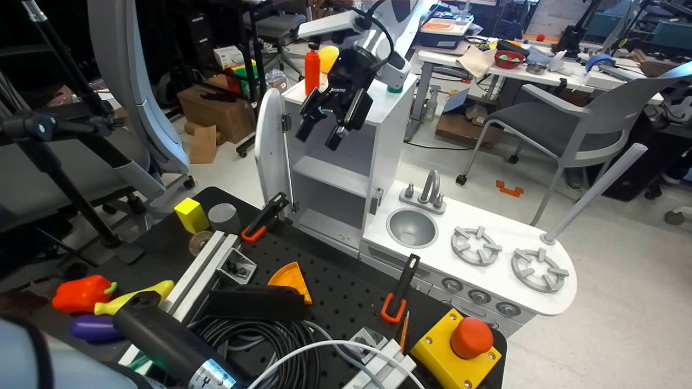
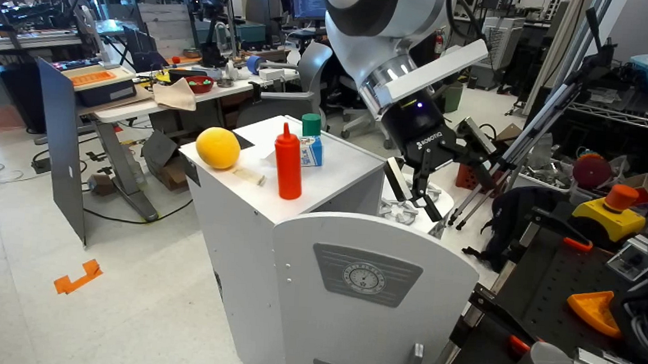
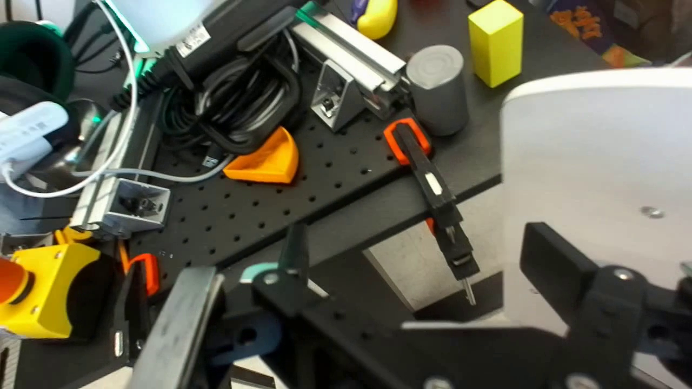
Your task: Open the top cabinet door, then close it, then move the green block to the left
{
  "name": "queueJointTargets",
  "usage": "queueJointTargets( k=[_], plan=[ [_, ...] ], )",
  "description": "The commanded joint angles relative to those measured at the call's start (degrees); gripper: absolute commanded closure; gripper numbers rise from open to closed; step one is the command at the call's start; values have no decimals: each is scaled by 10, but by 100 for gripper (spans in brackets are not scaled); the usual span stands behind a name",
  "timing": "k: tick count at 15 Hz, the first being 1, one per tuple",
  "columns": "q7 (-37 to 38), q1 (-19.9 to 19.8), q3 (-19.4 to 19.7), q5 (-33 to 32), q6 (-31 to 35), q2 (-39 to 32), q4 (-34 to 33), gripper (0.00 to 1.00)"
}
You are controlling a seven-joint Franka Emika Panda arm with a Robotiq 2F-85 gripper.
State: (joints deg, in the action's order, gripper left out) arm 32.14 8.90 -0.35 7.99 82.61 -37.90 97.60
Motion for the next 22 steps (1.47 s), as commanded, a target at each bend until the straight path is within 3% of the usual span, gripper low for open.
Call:
queueJointTargets(
  k=[1,7,10,16,22],
  plan=[
    [-11,16,6,-31,-29,12,14,0],
    [-21,34,1,-88,89,101,91,0],
    [-60,28,-13,-80,174,192,191,0],
    [-121,29,-52,-79,272,354,374,0],
    [-139,30,-94,-83,371,449,560,0]
  ],
)
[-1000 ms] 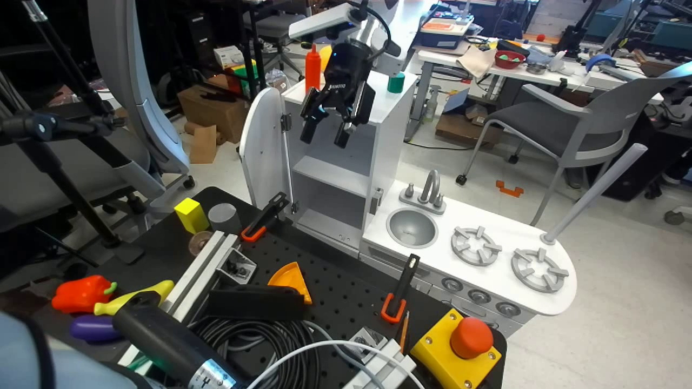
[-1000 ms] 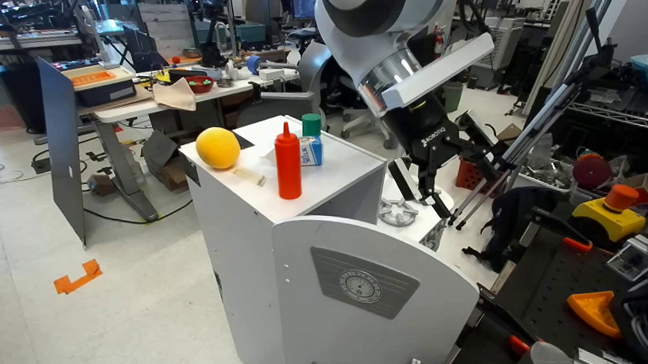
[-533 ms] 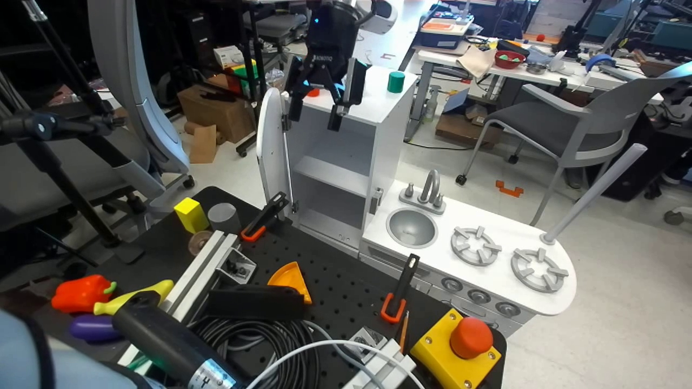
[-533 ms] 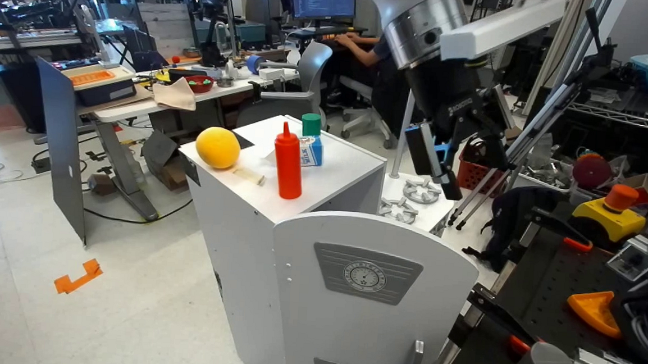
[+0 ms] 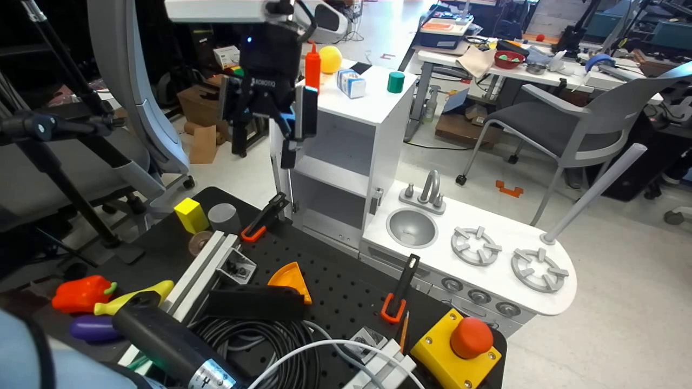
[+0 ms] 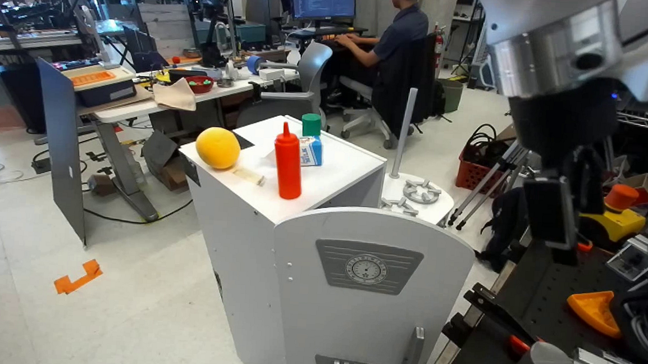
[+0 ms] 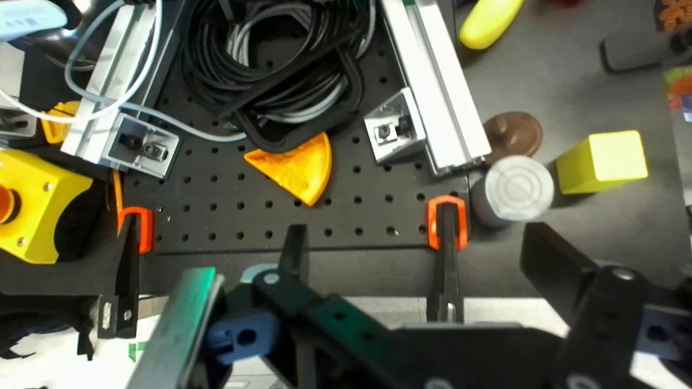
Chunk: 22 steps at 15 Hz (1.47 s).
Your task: Open the top cabinet door, then close it, then move the green block to the left
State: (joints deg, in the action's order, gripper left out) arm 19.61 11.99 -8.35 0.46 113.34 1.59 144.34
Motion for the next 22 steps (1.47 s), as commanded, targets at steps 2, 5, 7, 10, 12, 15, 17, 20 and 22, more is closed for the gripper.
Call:
queueJointTargets(
  k=[2,5,7,10,12,15,17,20,22],
  plan=[
    [-15,-7,-17,-14,115,56,130,0],
    [-19,-18,-11,-23,205,49,168,0],
    [-24,-22,-10,-22,252,20,145,0],
    [-46,-22,-11,-10,324,14,143,0],
    [-55,-23,-10,-7,360,6,143,0],
    [-55,-23,-10,-6,396,-3,143,0],
    [-46,-25,-9,-13,421,-6,143,0],
    [-27,-28,-7,-30,456,-12,143,0],
    [-21,-30,-6,-24,477,-15,142,0]
  ],
)
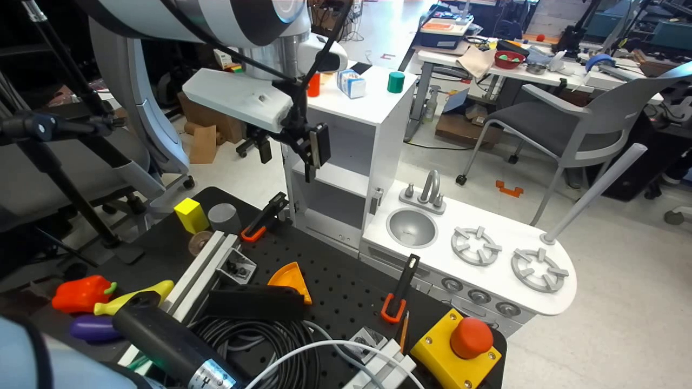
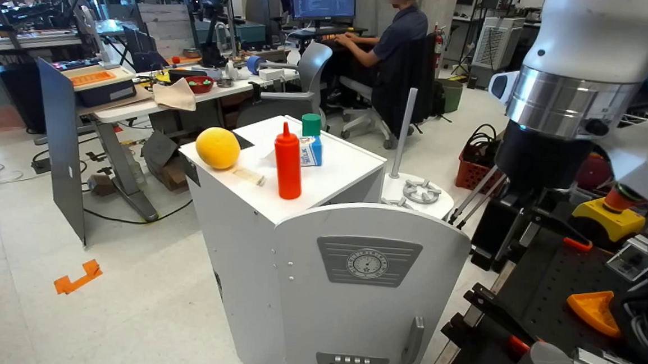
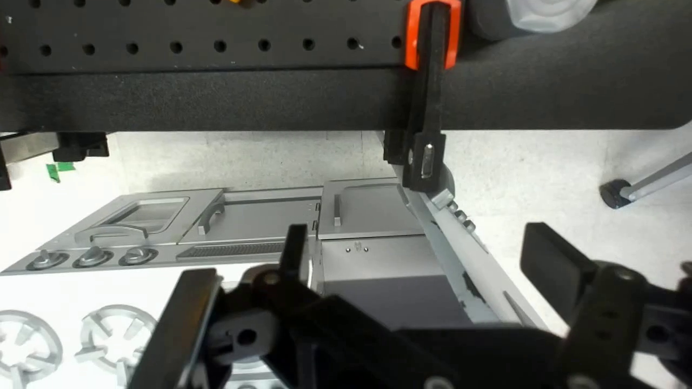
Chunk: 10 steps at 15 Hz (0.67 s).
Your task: Open the top cabinet door, then close it, then move the green block to the left
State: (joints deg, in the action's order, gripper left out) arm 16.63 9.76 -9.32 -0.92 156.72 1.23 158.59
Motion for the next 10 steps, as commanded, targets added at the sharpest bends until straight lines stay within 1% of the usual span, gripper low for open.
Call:
queueJointTargets(
  k=[1,8,9,10],
  plan=[
    [13,-9,4,-4,58,-13,0,0],
    [76,-15,11,43,154,-32,-1,0],
    [113,-15,13,19,98,-67,-104,0],
    [129,-14,17,16,109,-73,-115,0]
  ],
)
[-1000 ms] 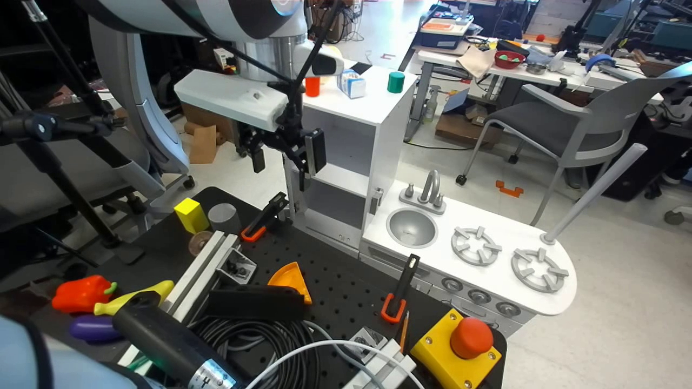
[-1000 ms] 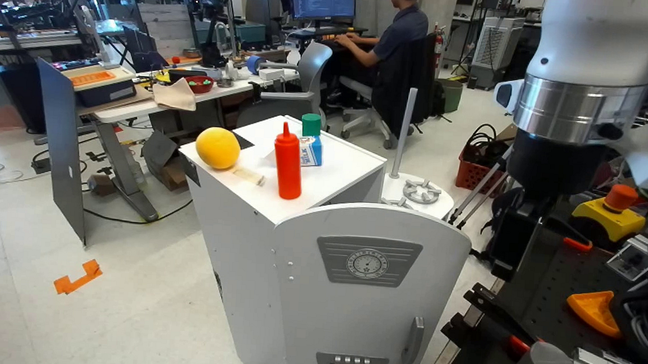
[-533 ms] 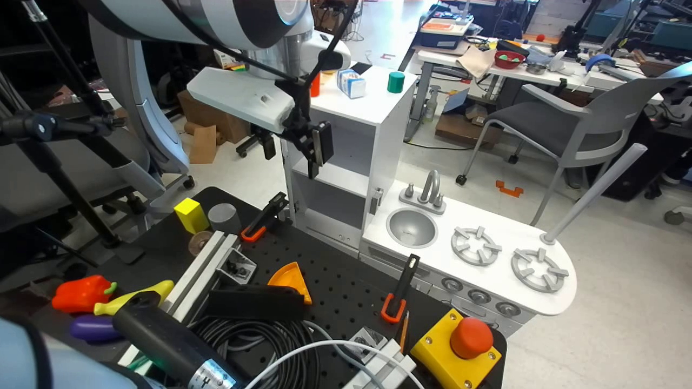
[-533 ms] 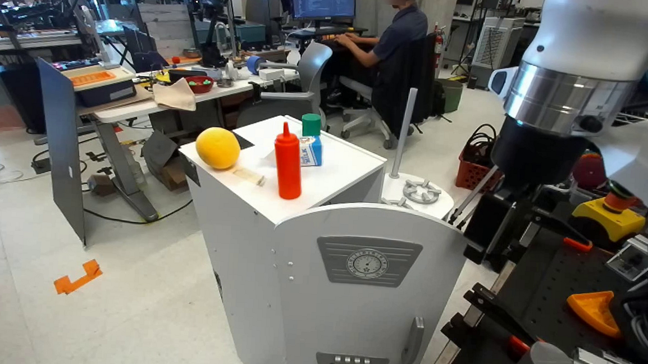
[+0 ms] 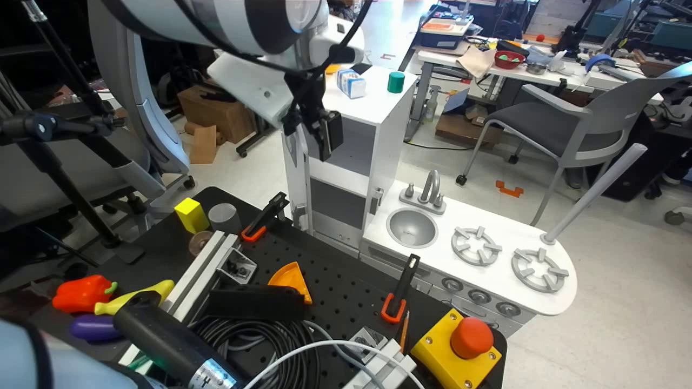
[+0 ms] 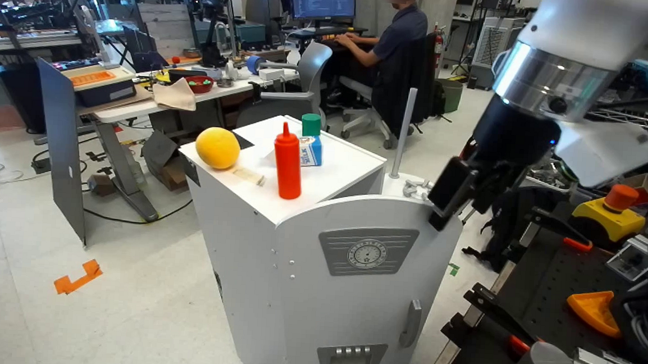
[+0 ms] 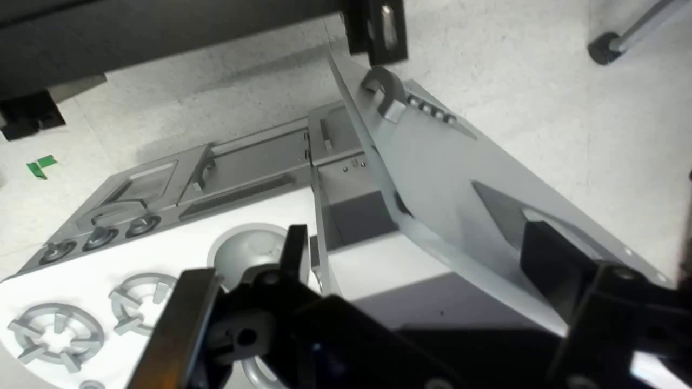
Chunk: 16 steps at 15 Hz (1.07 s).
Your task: Open the top cabinet door, then close it, then move the green block to the left
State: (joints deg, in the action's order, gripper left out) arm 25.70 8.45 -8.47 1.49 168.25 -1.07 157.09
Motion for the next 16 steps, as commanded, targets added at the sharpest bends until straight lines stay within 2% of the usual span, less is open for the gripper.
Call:
queueJointTargets(
  k=[1,4,7,9,10,16],
  plan=[
    [59,-3,9,-13,-7,-62,-131,0],
    [131,5,37,-46,-12,-115,-243,0],
    [195,19,71,-71,-45,-172,-356,0],
    [210,25,83,-73,-72,-211,-428,0],
    [195,40,95,-50,-88,-231,-464,0],
    [210,49,101,-15,-213,-338,-670,0]
  ],
)
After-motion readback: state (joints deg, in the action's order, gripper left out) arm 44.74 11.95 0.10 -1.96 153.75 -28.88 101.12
